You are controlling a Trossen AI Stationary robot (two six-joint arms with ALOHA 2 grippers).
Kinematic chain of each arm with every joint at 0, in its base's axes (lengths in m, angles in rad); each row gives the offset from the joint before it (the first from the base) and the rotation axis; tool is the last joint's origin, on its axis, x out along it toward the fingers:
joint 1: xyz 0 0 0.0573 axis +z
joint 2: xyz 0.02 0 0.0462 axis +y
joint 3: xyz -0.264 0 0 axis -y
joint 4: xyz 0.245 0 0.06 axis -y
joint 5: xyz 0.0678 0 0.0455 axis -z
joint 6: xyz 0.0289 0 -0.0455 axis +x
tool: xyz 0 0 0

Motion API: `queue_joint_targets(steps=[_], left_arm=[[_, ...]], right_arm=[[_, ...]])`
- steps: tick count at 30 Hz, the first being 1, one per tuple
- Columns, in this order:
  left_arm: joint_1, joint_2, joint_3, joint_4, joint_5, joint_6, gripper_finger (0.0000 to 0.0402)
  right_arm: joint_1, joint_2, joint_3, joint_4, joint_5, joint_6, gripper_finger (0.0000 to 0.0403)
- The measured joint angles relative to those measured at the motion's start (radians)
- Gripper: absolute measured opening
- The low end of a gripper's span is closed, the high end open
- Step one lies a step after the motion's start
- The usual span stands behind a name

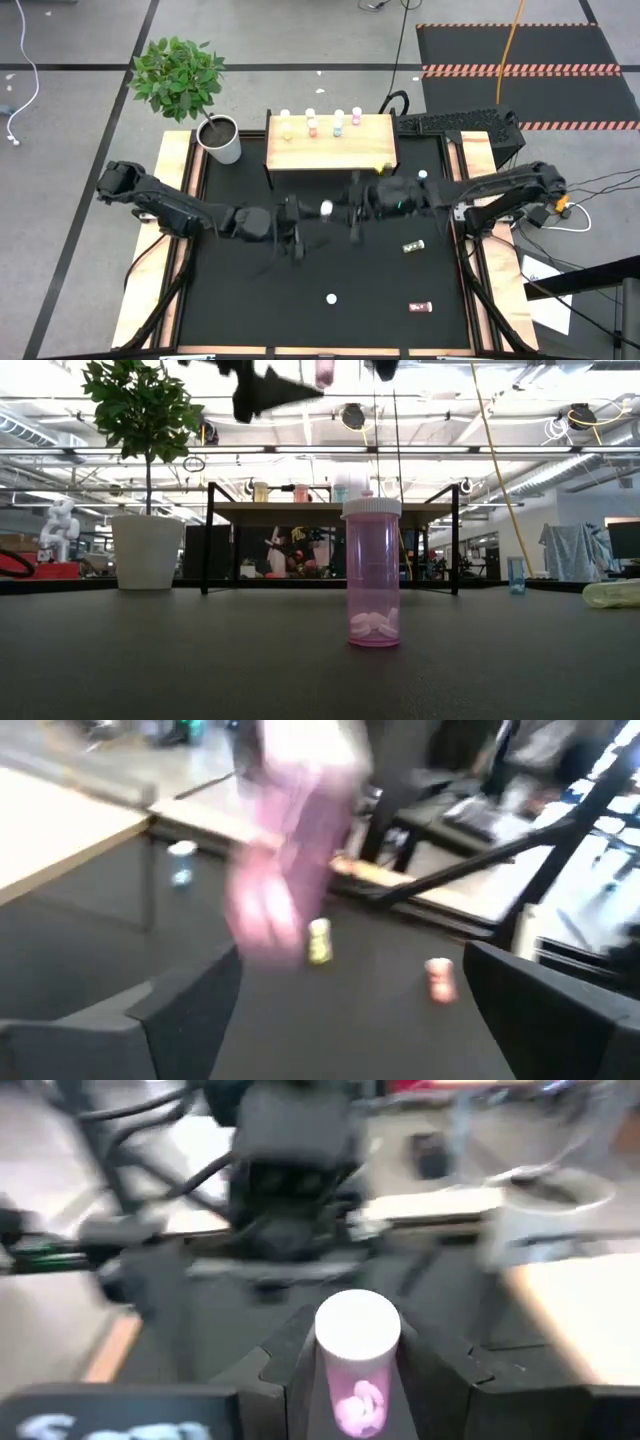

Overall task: Pick and place medicine bottles onto shelf by color
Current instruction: Put the left pink pill bottle on the shelf aligned with the other pink pill bottle

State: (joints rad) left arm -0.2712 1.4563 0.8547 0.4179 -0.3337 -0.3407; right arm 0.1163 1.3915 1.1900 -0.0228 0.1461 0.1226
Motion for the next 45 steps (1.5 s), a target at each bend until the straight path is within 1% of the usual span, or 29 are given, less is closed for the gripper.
queue_joint_targets(steps=[2,5,6,8,11,14,16,18,22,24,27,30,32,45], left_arm=[[0.041,-0.015,-0.001,-0.052,0.007,-0.024,0.0386],[0.115,-0.045,0.000,-0.123,0.017,-0.045,0.0382],[0.142,-0.058,0.000,-0.159,0.017,-0.039,0.0378],[0.203,-0.085,0.000,-0.219,0.028,-0.011,0.0370],[0.292,-0.121,0.000,-0.255,0.057,0.002,0.0356],[0.373,-0.146,-0.002,-0.282,0.066,0.005,0.0345],[0.415,-0.157,0.000,-0.278,0.072,-0.002,0.0338],[0.441,-0.170,-0.002,-0.295,0.075,-0.010,0.0332],[0.474,-0.180,-0.002,-0.298,0.075,-0.001,0.0323],[0.486,-0.183,-0.001,-0.290,0.076,-0.001,0.0320],[0.500,-0.182,-0.001,-0.296,0.076,0.010,0.0317],[0.517,-0.182,-0.001,-0.294,0.085,0.031,0.0317],[0.528,-0.182,-0.001,-0.295,0.110,0.032,0.0315],[0.553,-0.182,-0.001,-0.294,0.126,0.024,0.0310]], right_arm=[[-0.088,-0.056,0.000,-0.054,0.007,-0.061,0.0117],[-0.250,-0.118,-0.002,-0.109,0.006,-0.154,0.0118],[-0.310,-0.130,-0.009,-0.115,-0.020,-0.178,0.0118],[-0.437,-0.134,-0.018,-0.116,-0.105,-0.206,0.0118],[-0.615,-0.106,-0.046,-0.110,-0.211,-0.224,0.0118],[-0.731,-0.057,-0.092,-0.081,-0.268,-0.246,0.0118],[-0.783,-0.025,-0.122,-0.011,-0.339,-0.246,0.0118],[-0.820,-0.010,-0.152,0.060,-0.402,-0.236,0.0118],[-0.855,0.007,-0.199,0.167,-0.412,-0.244,0.0118],[-0.871,0.021,-0.208,0.202,-0.434,-0.232,0.0118],[-0.891,0.055,-0.210,0.215,-0.479,-0.215,0.0118],[-0.889,0.085,-0.211,0.216,-0.489,-0.216,0.0118],[-0.888,0.094,-0.211,0.236,-0.497,-0.214,0.0118],[-0.890,0.094,-0.211,0.222,-0.492,-0.215,0.0123]])
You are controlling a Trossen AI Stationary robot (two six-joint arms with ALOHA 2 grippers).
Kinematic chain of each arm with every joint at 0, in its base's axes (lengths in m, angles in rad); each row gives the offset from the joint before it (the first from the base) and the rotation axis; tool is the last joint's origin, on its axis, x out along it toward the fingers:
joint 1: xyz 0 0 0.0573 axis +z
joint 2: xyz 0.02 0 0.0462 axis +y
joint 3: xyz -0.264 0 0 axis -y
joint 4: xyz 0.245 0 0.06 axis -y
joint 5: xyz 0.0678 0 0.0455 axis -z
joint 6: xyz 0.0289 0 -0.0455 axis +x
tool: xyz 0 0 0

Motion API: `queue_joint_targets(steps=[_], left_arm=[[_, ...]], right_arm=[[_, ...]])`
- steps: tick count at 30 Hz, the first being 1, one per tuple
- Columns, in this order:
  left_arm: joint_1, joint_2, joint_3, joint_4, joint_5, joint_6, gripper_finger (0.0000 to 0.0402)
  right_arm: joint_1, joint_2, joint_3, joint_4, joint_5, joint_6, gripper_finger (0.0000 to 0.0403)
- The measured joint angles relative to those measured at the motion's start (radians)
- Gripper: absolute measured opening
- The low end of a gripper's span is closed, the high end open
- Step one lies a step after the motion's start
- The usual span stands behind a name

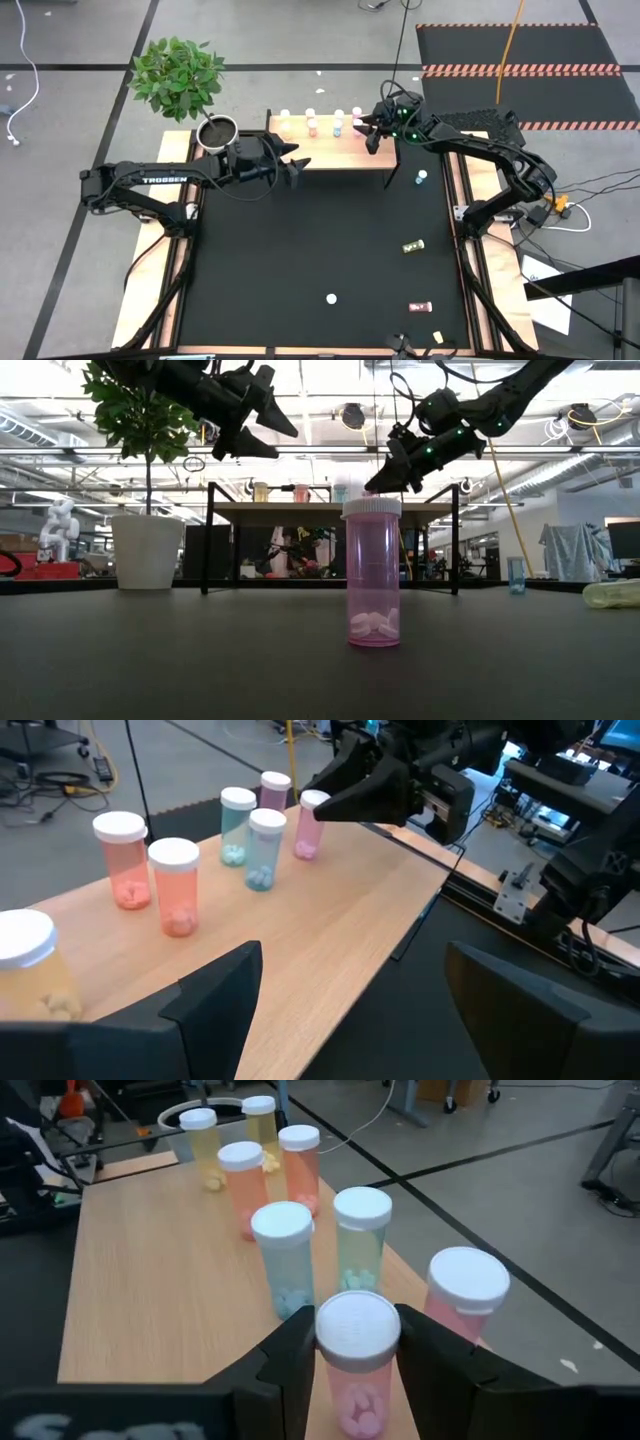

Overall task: Pick and place medicine bottles onto shelf by color
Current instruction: Put the left pink pill bottle on the shelf aligned with the other pink pill bottle, then put the pink pill bottle on the shelf aligned with the other pink pill bottles

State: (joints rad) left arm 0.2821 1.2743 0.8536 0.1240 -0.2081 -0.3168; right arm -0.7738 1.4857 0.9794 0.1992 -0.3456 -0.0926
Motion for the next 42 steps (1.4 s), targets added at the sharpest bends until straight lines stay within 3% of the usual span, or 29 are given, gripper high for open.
queue_joint_targets(steps=[14,26,34,42], left_arm=[[-0.002,-0.007,0.000,-0.004,0.002,-0.011,0.0310],[-0.061,-0.122,0.000,-0.043,0.024,-0.041,0.0310],[-0.257,-0.107,0.000,-0.050,0.023,-0.032,0.0310],[-0.443,-0.103,0.000,-0.039,-0.029,-0.029,0.0310]], right_arm=[[0.000,-0.053,0.000,0.014,0.001,0.066,0.0213],[0.063,-0.288,-0.010,-0.030,0.036,0.140,0.0214],[0.333,-0.420,-0.112,-0.006,0.253,0.215,0.0214],[0.740,-0.439,-0.154,0.007,0.618,0.274,0.0205]])
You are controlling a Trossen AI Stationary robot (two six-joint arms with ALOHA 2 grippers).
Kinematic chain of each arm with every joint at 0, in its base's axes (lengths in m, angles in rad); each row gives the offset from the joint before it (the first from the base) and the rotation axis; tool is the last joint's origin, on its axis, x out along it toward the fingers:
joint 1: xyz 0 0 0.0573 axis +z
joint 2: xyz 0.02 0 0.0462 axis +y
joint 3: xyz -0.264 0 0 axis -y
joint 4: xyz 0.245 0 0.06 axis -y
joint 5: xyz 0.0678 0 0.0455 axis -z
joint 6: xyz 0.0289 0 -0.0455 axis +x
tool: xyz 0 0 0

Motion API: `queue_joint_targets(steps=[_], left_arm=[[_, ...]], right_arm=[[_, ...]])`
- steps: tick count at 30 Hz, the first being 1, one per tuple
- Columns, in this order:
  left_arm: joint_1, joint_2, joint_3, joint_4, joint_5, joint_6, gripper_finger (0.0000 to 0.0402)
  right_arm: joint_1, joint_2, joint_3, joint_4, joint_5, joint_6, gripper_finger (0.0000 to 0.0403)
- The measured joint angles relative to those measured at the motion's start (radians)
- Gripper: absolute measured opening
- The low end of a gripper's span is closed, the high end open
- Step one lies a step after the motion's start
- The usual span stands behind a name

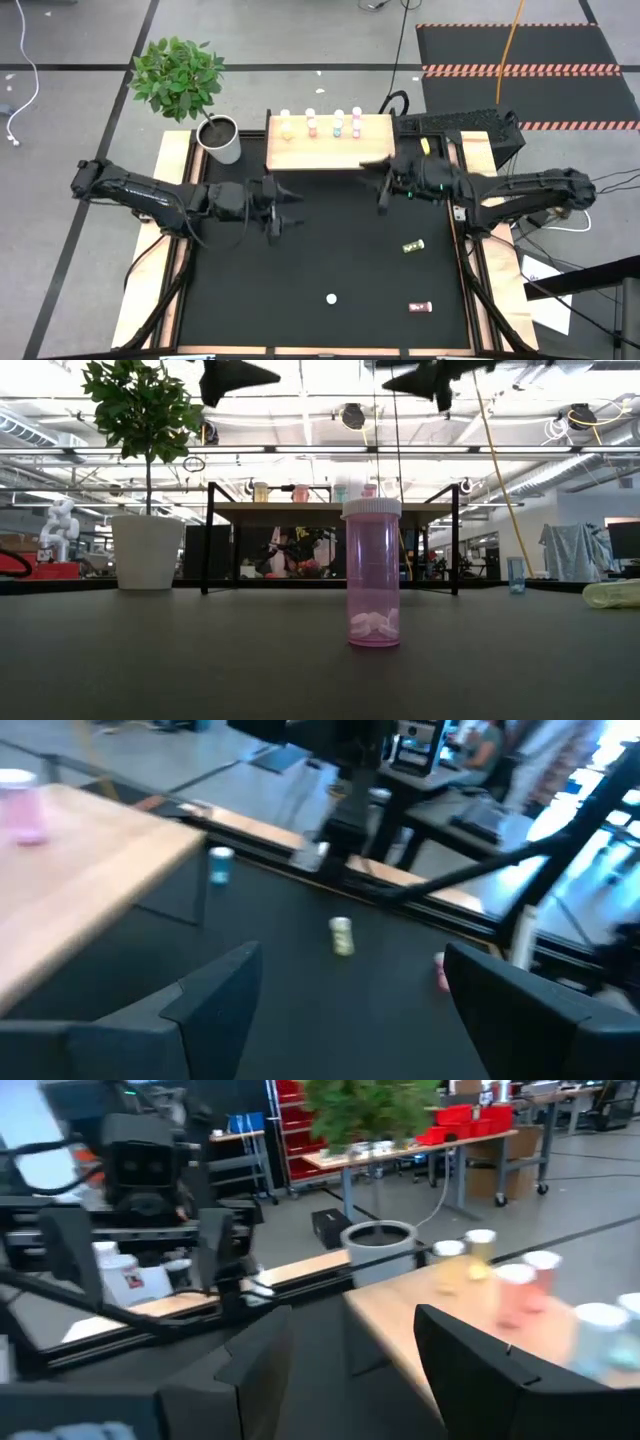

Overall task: Pick and place medicine bottles onto shelf by color
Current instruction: Put the pink pill bottle on the shelf aligned with the other pink pill bottles

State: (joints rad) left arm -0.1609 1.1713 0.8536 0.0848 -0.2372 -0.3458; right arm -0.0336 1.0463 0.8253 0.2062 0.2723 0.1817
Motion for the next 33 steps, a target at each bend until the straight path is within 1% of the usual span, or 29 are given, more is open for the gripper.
queue_joint_targets(steps=[4,6,9,11,14,19,23,25,28,31,33], left_arm=[[-0.080,0.056,-0.002,0.040,-0.026,0.000,0.0310],[-0.114,0.093,0.000,0.114,-0.026,-0.001,0.0310],[-0.163,0.144,0.000,0.183,-0.029,-0.003,0.0310],[-0.188,0.177,-0.001,0.250,-0.051,-0.009,0.0310],[-0.221,0.206,-0.001,0.318,-0.085,-0.015,0.0310],[-0.254,0.257,0.003,0.439,-0.155,-0.027,0.0310],[-0.247,0.309,0.049,0.462,-0.184,0.006,0.0310],[-0.226,0.355,0.099,0.463,-0.184,0.024,0.0310],[-0.191,0.433,0.208,0.457,-0.181,0.042,0.0310],[-0.157,0.514,0.328,0.452,-0.159,0.118,0.0310],[-0.137,0.564,0.409,0.419,-0.155,0.153,0.0310]], right_arm=[[0.182,0.011,-0.001,-0.011,0.151,0.050,0.0199],[0.257,0.011,0.000,-0.018,0.208,0.081,0.0195],[0.351,0.013,0.000,-0.048,0.257,0.137,0.0189],[0.399,0.012,0.000,-0.077,0.276,0.178,0.0183],[0.450,0.012,0.000,-0.116,0.276,0.223,0.0175],[0.490,-0.002,0.000,-0.122,0.273,0.220,0.0169],[0.494,-0.047,0.000,-0.147,0.214,0.182,0.0169],[0.494,-0.081,0.000,-0.177,0.184,0.177,0.0169],[0.494,-0.139,0.000,-0.258,0.115,0.227,0.0169],[0.498,-0.195,0.000,-0.387,0.040,0.311,0.0169],[0.513,-0.223,0.000,-0.473,0.032,0.361,0.0169]])
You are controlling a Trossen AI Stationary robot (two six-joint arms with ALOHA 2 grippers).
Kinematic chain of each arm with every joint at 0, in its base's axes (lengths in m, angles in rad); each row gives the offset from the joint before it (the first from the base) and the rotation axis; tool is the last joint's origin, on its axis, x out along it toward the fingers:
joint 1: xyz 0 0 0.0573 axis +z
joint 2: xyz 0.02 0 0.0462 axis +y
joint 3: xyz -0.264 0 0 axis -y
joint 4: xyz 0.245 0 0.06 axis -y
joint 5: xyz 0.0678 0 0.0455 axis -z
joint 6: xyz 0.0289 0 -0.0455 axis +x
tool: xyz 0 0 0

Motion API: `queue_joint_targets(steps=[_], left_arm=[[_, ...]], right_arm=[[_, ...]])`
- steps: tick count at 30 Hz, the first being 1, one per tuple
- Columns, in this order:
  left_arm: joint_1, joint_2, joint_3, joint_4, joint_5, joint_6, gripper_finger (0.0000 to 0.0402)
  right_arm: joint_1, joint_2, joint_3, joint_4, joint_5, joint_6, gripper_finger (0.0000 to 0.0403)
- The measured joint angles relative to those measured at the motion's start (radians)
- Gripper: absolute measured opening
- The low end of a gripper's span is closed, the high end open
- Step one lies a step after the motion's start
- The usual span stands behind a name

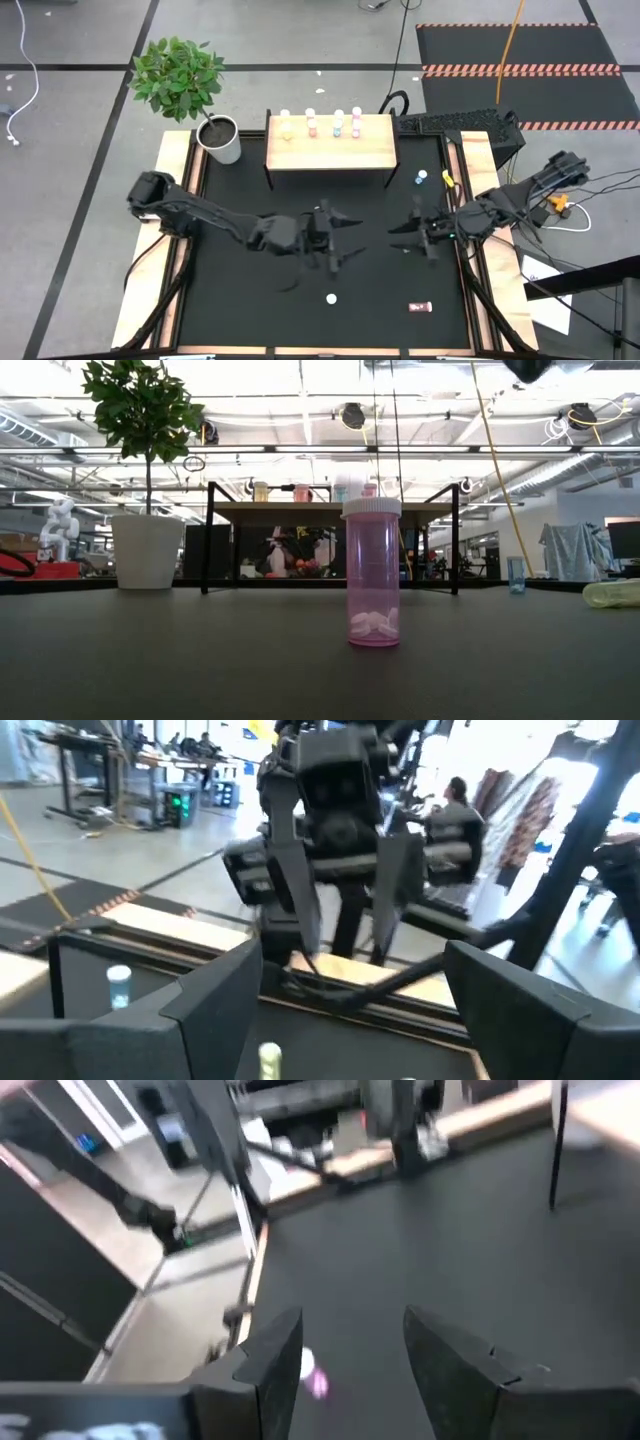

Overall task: Pick and place medicine bottles onto shelf by color
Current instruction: Put the pink pill bottle on the shelf aligned with the other pink pill bottles

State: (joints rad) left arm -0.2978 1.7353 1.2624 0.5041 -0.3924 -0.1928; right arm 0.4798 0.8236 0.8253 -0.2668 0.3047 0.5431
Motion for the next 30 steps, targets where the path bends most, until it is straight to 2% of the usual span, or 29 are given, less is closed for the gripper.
queue_joint_targets(steps=[4,8,15,22,26,30], left_arm=[[0.038,0.066,0.134,-0.066,0.000,0.000,0.0310],[0.062,0.093,0.191,-0.081,0.000,-0.004,0.0310],[0.081,0.100,0.197,-0.065,0.001,-0.106,0.0310],[0.081,0.157,0.196,-0.119,-0.001,-0.223,0.0310],[0.060,0.202,0.197,-0.043,-0.001,-0.236,0.0310],[0.036,0.248,0.196,0.050,-0.014,-0.236,0.0310]], right_arm=[[0.048,-0.032,0.000,-0.095,0.003,0.044,0.0169],[0.094,-0.041,0.000,-0.104,0.004,0.041,0.0169],[0.126,-0.034,-0.022,-0.062,0.007,-0.019,0.0169],[0.192,-0.056,-0.077,-0.027,0.004,-0.017,0.0169],[0.224,-0.081,-0.116,0.010,0.005,0.009,0.0169],[0.244,-0.089,-0.184,0.168,0.005,0.005,0.0169]])
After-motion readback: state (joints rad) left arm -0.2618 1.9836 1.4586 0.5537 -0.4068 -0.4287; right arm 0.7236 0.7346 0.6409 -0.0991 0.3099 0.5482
